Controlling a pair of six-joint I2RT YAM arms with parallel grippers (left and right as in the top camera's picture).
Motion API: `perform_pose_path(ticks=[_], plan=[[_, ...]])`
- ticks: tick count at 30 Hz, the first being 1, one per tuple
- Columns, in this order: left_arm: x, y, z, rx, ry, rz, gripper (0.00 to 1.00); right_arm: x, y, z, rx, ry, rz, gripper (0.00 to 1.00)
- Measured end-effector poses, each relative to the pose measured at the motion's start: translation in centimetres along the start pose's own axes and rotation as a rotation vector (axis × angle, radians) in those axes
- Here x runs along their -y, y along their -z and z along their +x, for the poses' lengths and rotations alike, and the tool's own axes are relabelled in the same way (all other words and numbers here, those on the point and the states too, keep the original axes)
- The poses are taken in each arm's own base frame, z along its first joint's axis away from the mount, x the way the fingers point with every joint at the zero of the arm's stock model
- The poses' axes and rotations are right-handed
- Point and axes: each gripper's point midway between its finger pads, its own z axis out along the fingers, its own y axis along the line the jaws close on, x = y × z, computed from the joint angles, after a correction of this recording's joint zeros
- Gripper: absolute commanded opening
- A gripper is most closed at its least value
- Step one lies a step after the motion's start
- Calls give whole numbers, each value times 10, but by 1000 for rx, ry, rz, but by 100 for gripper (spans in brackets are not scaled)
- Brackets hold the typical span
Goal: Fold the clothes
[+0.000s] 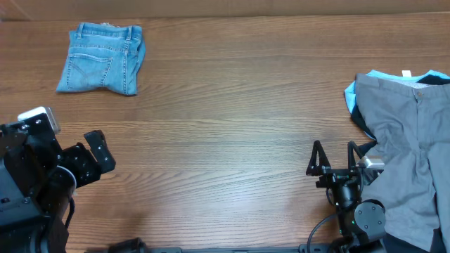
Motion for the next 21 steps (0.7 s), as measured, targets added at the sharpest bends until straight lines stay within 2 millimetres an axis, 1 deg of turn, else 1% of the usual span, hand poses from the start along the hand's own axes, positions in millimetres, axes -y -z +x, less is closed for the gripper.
perform_pose_path(ticks=[7,9,12,14,17,20,21], plan=[[1,0,0,-1,-4,4,100,0,0,0,-1,0,1,100],[6,0,1,-4,-22,18,100,0,0,0,-1,0,0,100],[19,0,3,-7,-77,61,100,0,0,0,-2,0,0,100],[29,1,-3,25,-113,87,100,0,0,1,-3,1,0,100],[45,-1,-23,130,-148,137,100,0,0,1,-3,1,-1,100],[61,-9,-34,239,-164,198,100,0,0,1,-3,0,-1,100],[66,-14,-35,276,-166,226,100,0,0,1,-3,1,-1,100]])
